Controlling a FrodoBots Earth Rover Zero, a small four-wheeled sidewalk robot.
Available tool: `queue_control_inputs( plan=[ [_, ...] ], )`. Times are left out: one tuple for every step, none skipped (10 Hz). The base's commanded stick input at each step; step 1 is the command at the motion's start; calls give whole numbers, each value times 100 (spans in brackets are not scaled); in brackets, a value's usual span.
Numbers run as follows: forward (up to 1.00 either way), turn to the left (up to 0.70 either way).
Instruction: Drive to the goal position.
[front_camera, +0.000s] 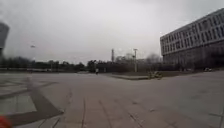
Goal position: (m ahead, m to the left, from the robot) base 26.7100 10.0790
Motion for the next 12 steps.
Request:
queue_control_inputs(
  plan=[
    [70,-1],
    [70,-1],
    [70,-1],
    [70,-1],
    [70,-1],
    [70,-1],
    [70,-1],
    [70,-1],
    [70,-1],
    [70,-1],
    [70,-1],
    [70,-1]
  ],
)
